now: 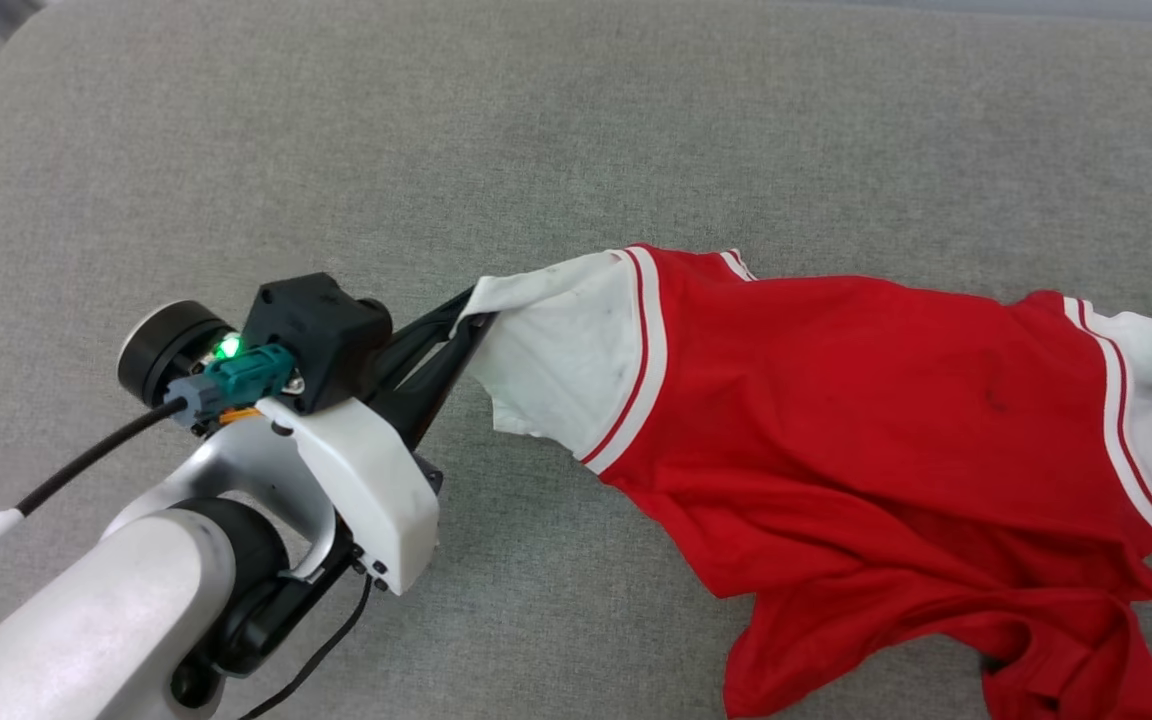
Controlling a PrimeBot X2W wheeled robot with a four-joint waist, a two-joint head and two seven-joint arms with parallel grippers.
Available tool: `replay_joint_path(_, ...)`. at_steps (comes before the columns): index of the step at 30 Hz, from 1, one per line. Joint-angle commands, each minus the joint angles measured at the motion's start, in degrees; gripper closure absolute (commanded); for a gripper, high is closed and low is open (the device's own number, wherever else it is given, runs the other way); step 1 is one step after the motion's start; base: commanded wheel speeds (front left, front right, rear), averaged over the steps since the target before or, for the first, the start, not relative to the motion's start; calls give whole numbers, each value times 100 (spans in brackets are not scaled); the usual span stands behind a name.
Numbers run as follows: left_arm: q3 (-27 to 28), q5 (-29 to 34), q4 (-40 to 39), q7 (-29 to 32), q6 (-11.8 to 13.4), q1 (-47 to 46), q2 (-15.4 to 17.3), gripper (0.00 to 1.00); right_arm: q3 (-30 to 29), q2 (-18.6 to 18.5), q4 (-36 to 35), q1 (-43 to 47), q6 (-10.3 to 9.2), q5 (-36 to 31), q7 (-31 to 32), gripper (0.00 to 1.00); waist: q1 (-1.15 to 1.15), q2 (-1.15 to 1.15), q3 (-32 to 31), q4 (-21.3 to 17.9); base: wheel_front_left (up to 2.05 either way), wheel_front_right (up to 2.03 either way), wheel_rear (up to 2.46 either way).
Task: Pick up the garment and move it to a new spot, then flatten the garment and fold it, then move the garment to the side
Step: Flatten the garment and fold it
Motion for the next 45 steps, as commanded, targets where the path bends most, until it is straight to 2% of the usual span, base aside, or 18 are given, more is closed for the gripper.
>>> replay_joint_path(1, 36, -20, 52, -55, 25, 71, 15, 100, 152, 78, 241, 173, 3, 31, -32, 100, 0, 0, -93, -50, 0, 0, 0)
replay_joint_path(11, 379, -196, 423, -375, 161, 314, 226, 100, -20, -321, -226, -142, 3, 314, -1086, 100, 0, 0, -907, -427, 0, 0, 0)
replay_joint_path(17, 893, -259, 393, -655, 400, 402, 521, 100, -238, -545, -892, -260, 3, 368, -1657, 100, 0, 0, -1427, -745, 0, 0, 0)
replay_joint_path(21, 1153, -240, 306, -821, 521, 388, 655, 100, -368, -561, -1218, -318, 2, 319, -1874, 100, 0, 0, -1579, -875, 0, 0, 0)
replay_joint_path(25, 1489, -244, 171, -1018, 678, 364, 806, 100, -571, -448, -1670, -362, 2, 242, -2128, 100, 0, 0, -1744, -1037, 0, 0, 0)
replay_joint_path(30, 1876, -293, -16, -1219, 851, 370, 952, 100, -936, -122, -2233, -460, 3, 263, -2397, 100, 0, 0, -1894, -1228, 0, 0, 0)
replay_joint_path(38, 2502, -292, -203, -1591, 1052, 121, 1074, 100, -1352, 250, -2953, -694, 2, 138, -2330, 100, 0, 0, -1859, -1457, 0, 0, 0)
replay_joint_path(42, 2673, -392, -144, -1666, 996, -153, 1050, 100, -1441, 404, -3030, -895, 3, 84, -2194, 100, 0, 0, -1646, -1544, 0, 0, 0)
replay_joint_path(45, 2731, -467, 74, -1635, 837, -510, 1111, 100, -1382, 500, -2954, -1166, 2, 40, -2148, 100, 0, 0, -1357, -1607, 0, 0, 0)
